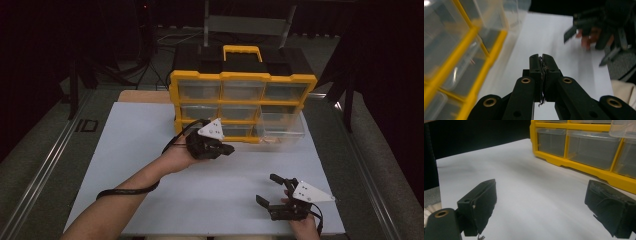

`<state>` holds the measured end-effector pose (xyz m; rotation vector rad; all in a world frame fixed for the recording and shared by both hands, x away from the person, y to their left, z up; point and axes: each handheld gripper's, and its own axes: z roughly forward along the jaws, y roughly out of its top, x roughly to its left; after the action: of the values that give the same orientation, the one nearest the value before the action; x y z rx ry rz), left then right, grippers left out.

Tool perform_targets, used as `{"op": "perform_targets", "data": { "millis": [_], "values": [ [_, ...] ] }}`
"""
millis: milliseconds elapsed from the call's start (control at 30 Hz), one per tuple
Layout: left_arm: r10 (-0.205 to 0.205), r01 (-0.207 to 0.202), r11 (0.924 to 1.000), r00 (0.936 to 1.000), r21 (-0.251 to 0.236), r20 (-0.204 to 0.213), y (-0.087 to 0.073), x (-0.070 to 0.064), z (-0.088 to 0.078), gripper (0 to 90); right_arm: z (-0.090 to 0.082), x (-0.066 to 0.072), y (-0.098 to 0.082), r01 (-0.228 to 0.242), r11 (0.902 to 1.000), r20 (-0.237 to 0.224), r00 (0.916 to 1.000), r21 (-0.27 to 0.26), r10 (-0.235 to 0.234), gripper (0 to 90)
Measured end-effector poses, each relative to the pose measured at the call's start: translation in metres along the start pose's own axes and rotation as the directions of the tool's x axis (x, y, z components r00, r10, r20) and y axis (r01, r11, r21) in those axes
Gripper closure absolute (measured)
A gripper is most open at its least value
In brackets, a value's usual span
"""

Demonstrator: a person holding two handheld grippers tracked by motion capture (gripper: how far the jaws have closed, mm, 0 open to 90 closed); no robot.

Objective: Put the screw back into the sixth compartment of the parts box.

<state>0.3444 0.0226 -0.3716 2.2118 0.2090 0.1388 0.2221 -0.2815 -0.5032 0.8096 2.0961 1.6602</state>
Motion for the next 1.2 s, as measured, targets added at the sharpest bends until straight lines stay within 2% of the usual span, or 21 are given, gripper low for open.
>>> {"op": "perform_targets", "data": {
  "millis": [400, 500, 667, 867, 1100, 1200],
  "values": [
    [0.011, -0.012, 0.9996, 0.9998, -0.027, -0.019, 0.043, 0.016, 0.006, 88.3, -0.001, 0.000, 0.000, 0.000, 1.0000, -0.001, 1.0000, -0.005, 0.000, 10.5],
    [0.002, -0.004, 0.9988, 0.9997, -0.050, -0.022, 0.056, 0.020, 0.006, 88.3, -0.001, -0.001, 0.000, 0.002, 1.0000, -0.001, 1.0000, -0.007, -0.002, 10.5],
    [-0.002, 0.000, 0.9987, 0.9992, -0.051, -0.039, 0.072, 0.026, 0.011, 88.3, -0.001, -0.001, 0.001, 0.003, 1.0000, -0.002, 1.0000, -0.007, -0.003, 10.5],
    [-0.034, 0.030, 0.9969, 0.9980, -0.073, -0.054, 0.091, 0.032, 0.019, 88.3, -0.001, -0.001, 0.001, 0.002, 0.9999, -0.002, 1.0000, -0.012, -0.002, 10.5],
    [-0.069, 0.064, 0.9961, 0.9949, -0.061, -0.074, 0.108, 0.038, 0.036, 88.3, -0.001, -0.001, 0.001, 0.001, 0.9999, -0.003, 1.0000, -0.014, -0.001, 10.5],
    [-0.063, 0.060, 0.9974, 0.9940, -0.040, -0.089, 0.113, 0.038, 0.044, 88.3, -0.002, -0.001, 0.001, -0.002, 0.9999, -0.003, 1.0000, -0.016, 0.002, 10.5]
  ]
}}
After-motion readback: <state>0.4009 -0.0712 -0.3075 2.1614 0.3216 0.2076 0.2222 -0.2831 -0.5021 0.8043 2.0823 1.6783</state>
